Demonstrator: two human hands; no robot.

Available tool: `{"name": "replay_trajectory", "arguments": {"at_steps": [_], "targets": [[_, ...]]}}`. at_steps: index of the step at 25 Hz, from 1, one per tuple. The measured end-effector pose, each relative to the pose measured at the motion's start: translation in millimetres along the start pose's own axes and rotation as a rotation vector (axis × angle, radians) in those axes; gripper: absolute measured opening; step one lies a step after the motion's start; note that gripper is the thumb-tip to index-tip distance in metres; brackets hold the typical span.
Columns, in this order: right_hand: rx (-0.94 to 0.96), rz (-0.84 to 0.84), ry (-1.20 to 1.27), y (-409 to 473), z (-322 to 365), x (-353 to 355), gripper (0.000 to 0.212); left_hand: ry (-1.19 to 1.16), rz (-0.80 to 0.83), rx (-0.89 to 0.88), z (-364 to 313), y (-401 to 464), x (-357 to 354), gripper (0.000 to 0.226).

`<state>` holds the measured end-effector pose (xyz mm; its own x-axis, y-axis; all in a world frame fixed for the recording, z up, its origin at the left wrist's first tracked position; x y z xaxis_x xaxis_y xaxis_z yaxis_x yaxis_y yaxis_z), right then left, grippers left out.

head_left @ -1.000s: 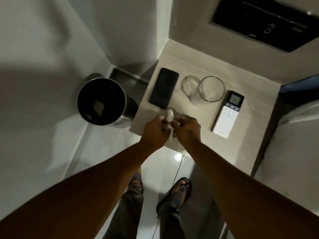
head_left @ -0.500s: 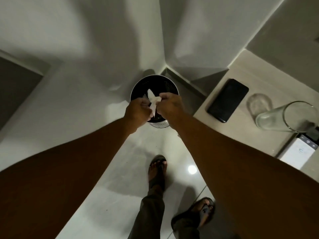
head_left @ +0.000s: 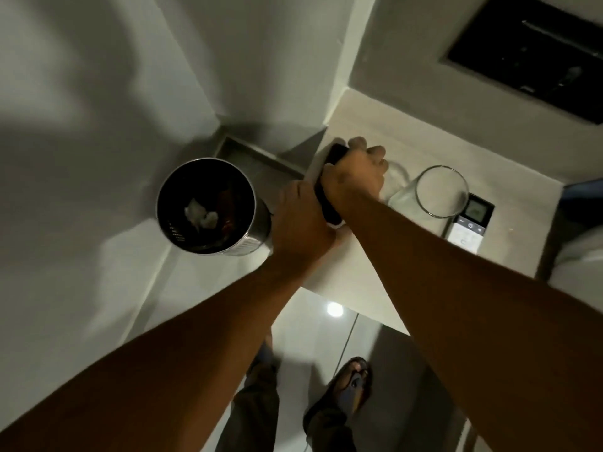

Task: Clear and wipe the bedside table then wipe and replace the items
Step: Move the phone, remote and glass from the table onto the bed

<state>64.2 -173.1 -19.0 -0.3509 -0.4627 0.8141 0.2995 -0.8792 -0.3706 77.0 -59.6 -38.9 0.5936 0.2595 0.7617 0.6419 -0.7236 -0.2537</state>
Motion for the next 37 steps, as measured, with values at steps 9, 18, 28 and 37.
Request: {"name": "replay_trajectory", "arguments": {"at_steps": [9, 18, 28, 37], "targets": [[-0.304, 0.103, 0.402, 29.2, -18.4, -10.2, 0.035, 0.016, -0.013, 0.180, 13.0, 17.5, -10.5, 0.065], [-0.487, 0.197, 0.888, -72.1, -82.9, 21.3, 0.012, -0.008, 0.042, 0.073, 15.9, -94.6, 20.8, 0.063], [-0.623, -0.367, 1.078, -197.6, -335.0, 265.5, 0.002, -0.114, 0.375, -0.449, -234.1, -194.2, -73.6, 0.078], [-0.904, -0.641, 1.107, -251.5, -485.6, 335.1, 0.016, 0.105, 0.679, -0.982, -383.5, -212.6, -188.1, 0.082]]}}
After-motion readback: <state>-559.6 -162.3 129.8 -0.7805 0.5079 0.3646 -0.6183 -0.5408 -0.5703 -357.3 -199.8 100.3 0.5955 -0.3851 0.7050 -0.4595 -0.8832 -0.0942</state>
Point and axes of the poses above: each hand's wrist, its own y-axis towards the middle knuckle, its own x-axis out of the back of the hand, z = x × y, the point moved 1 cm from there along y, towards the middle knuckle, and after that the axes turned 1 degree about y, right-handed, at the moved point
